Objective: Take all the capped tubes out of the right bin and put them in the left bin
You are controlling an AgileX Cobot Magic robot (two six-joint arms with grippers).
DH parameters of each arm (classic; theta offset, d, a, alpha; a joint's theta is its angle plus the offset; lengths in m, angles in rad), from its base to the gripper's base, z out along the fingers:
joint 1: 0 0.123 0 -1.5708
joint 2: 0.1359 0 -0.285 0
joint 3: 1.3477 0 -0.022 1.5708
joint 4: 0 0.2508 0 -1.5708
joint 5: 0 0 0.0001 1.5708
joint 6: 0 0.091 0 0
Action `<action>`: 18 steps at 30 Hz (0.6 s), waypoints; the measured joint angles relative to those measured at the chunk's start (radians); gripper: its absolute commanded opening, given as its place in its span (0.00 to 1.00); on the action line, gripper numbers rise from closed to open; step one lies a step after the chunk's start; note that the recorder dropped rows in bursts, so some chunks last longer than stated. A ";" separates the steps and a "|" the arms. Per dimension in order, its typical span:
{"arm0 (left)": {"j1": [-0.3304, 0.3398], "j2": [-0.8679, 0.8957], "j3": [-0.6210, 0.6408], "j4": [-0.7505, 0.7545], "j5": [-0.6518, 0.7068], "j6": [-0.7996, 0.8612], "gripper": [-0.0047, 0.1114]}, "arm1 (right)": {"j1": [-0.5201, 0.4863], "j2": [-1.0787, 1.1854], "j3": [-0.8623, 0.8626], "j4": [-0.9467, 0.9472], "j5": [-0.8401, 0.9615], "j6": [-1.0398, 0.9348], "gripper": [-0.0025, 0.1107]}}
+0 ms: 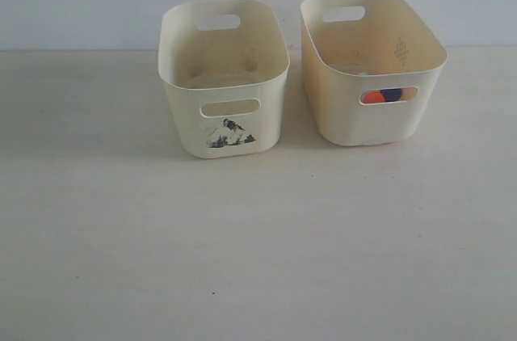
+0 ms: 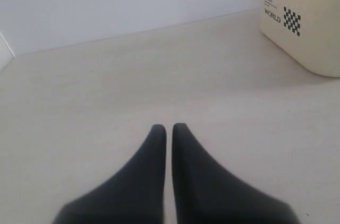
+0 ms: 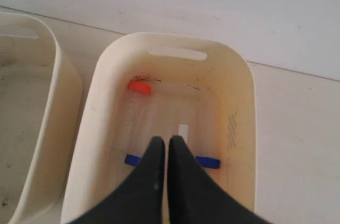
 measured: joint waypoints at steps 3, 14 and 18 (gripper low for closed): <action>0.000 0.000 0.000 0.000 0.000 0.000 0.08 | 0.002 0.079 -0.044 0.007 0.004 0.000 0.04; 0.000 0.000 0.000 0.000 0.000 0.000 0.08 | 0.002 0.242 -0.055 0.005 0.014 0.000 0.04; 0.000 0.000 0.000 0.000 0.000 0.000 0.08 | 0.002 0.268 -0.055 0.005 0.014 0.000 0.04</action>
